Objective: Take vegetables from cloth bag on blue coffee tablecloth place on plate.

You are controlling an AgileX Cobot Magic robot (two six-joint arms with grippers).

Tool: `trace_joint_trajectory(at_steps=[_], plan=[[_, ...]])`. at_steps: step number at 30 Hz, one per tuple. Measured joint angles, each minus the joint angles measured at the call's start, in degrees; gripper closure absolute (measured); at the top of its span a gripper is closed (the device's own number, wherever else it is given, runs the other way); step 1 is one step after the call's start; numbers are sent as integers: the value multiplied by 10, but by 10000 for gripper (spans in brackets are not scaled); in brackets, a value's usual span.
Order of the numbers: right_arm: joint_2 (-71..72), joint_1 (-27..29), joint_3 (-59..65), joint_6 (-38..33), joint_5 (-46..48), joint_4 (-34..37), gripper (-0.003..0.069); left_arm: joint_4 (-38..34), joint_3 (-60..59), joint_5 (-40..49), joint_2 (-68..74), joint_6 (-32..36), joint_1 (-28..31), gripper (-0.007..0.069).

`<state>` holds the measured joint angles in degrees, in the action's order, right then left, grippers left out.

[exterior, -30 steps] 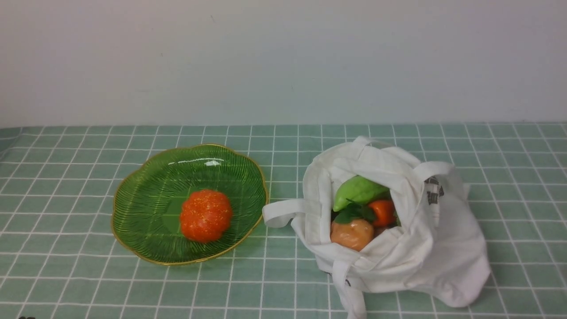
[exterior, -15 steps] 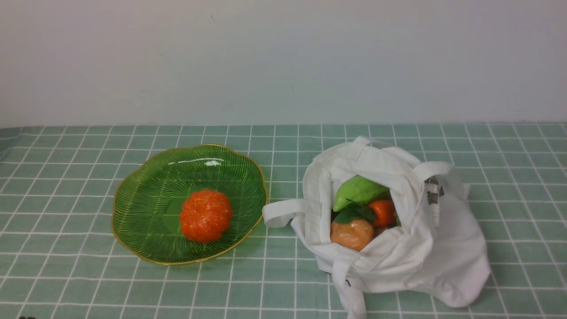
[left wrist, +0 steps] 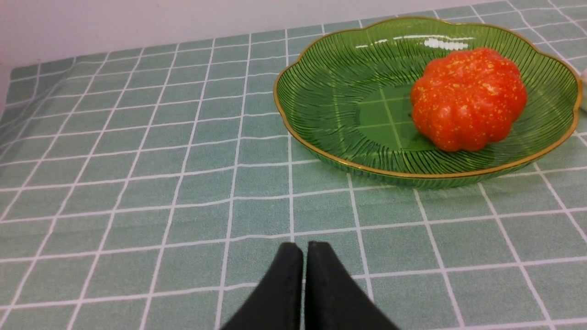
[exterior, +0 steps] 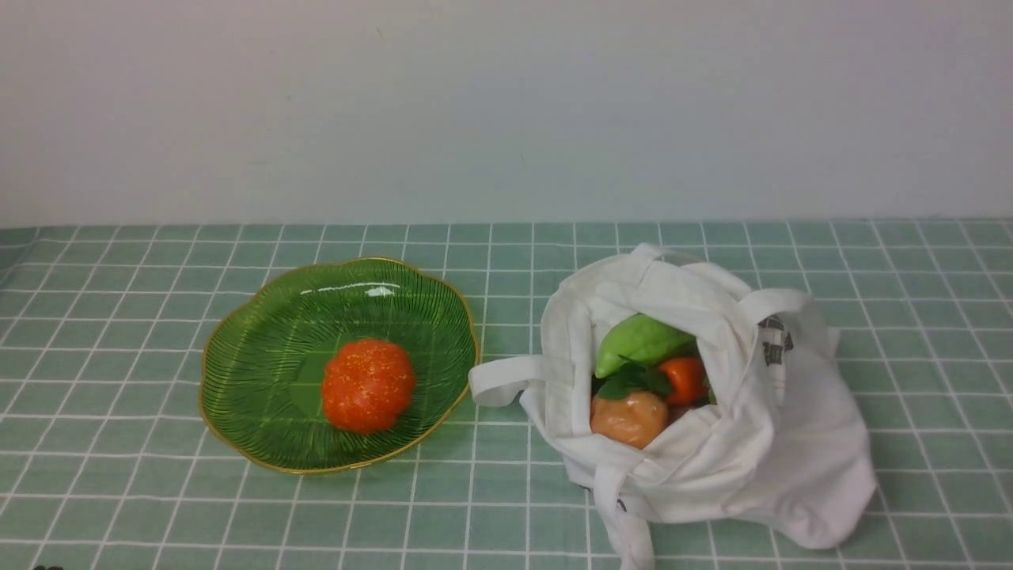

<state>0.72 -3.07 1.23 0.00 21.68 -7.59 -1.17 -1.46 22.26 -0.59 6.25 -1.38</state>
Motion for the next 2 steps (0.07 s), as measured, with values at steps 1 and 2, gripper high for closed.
trace_joint_trajectory(at_steps=[1, 2], plan=[[0, 0, 0, 0, 0, 0, 673, 0, 0, 0, 0, 0, 0, 633], [0, 0, 0, 0, 0, 0, 673, 0, 0, 0, 0, 0, 0, 633]])
